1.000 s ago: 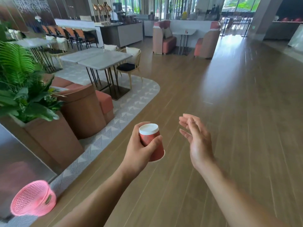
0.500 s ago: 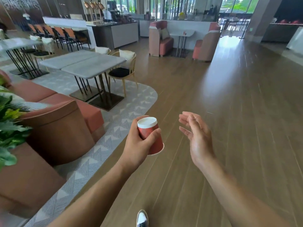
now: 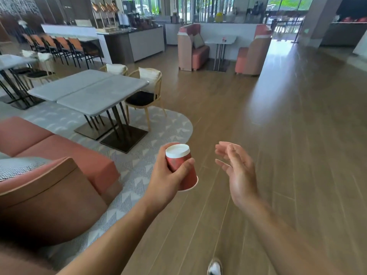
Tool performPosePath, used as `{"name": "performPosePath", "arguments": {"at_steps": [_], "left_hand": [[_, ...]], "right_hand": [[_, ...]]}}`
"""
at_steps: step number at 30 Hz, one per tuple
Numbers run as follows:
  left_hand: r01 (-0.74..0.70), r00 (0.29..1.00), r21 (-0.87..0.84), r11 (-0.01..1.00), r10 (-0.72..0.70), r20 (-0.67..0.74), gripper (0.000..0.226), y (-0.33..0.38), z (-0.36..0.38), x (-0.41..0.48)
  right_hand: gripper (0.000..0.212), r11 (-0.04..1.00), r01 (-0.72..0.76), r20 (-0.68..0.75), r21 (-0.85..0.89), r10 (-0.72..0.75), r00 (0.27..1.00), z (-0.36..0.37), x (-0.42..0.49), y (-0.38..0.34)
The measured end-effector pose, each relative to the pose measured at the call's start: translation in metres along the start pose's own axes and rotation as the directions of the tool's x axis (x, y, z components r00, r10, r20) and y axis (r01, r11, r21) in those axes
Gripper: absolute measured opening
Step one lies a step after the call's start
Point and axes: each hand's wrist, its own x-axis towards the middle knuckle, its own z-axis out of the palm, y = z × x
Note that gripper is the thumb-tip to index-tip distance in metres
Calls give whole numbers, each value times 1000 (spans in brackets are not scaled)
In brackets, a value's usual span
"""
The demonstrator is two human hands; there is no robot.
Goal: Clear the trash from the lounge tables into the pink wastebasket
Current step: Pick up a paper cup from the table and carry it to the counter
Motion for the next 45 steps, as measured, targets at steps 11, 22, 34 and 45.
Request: {"name": "performPosePath", "arguments": {"at_steps": [11,22,34,45], "left_hand": [[7,999,58,998,-5,-37,49,-56,67,280],[-9,995,48,999,13,-97,45,-91,107,524],[-34,996,61,998,39,-85,45,-163,77,823],[-37,994,58,998,42,-96,45,-201,51,1075]], "right_hand": [[22,999,-27,79,22,26,997,4,297,69],[23,1000,6,92,11,-7,996,24,560,105],[30,1000,10,71,3,-10,997,125,842,196],[26,999,49,88,-10,-48,995,202,1076,256]]}}
